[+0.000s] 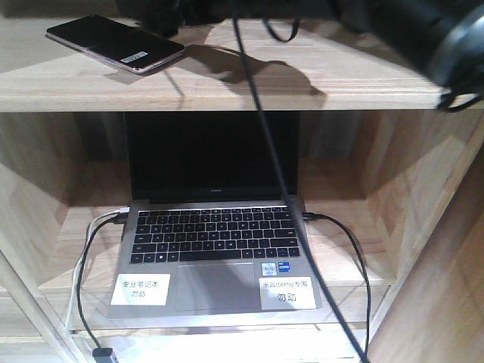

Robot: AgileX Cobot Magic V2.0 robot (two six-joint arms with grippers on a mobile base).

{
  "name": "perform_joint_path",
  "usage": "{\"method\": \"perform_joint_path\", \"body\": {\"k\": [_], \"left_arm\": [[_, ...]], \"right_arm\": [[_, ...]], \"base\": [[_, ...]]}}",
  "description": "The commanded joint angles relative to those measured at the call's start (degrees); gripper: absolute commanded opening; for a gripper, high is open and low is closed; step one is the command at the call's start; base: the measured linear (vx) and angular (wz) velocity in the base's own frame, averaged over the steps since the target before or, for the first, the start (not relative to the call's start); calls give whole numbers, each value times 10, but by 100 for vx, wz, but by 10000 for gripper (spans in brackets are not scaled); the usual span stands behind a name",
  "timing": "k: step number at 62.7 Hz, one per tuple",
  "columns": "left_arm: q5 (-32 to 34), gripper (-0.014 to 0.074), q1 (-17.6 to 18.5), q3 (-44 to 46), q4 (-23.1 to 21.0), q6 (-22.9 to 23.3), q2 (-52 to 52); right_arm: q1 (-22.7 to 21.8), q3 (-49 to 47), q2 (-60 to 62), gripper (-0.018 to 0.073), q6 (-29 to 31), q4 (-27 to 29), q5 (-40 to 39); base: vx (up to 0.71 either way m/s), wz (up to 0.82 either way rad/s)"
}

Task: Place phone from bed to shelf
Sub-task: 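Lower the phone flat onto the upper shelf and open the right gripper, then withdraw the open right gripper away from the phone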

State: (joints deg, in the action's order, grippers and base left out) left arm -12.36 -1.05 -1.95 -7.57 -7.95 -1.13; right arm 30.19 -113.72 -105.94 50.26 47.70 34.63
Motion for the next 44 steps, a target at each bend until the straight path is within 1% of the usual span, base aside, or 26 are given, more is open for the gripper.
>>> {"method": "perform_joint_path", "body": {"k": [1,12,24,32,39,44], "left_arm": [[44,1,2,0,-3,2,-4],[44,1,2,0,-3,2,-4],[44,1,2,0,-3,2,-4],[44,1,2,0,-3,2,-4],[44,1,2,0,-3,2,-4],[44,1,2,0,-3,2,-4]], "right_arm": [[-3,-18,48,555,-18,-3,-20],[-3,-18,77,555,-56,-40,0],[-3,-17,105,549,-126,-121,34],[-3,-17,117,535,-156,-162,70],[-3,-12,124,515,-162,-170,92],[-3,13,134,495,-165,-166,83]], "base": [[0,0],[0,0],[0,0],[0,0],[0,0],[0,0]]}}
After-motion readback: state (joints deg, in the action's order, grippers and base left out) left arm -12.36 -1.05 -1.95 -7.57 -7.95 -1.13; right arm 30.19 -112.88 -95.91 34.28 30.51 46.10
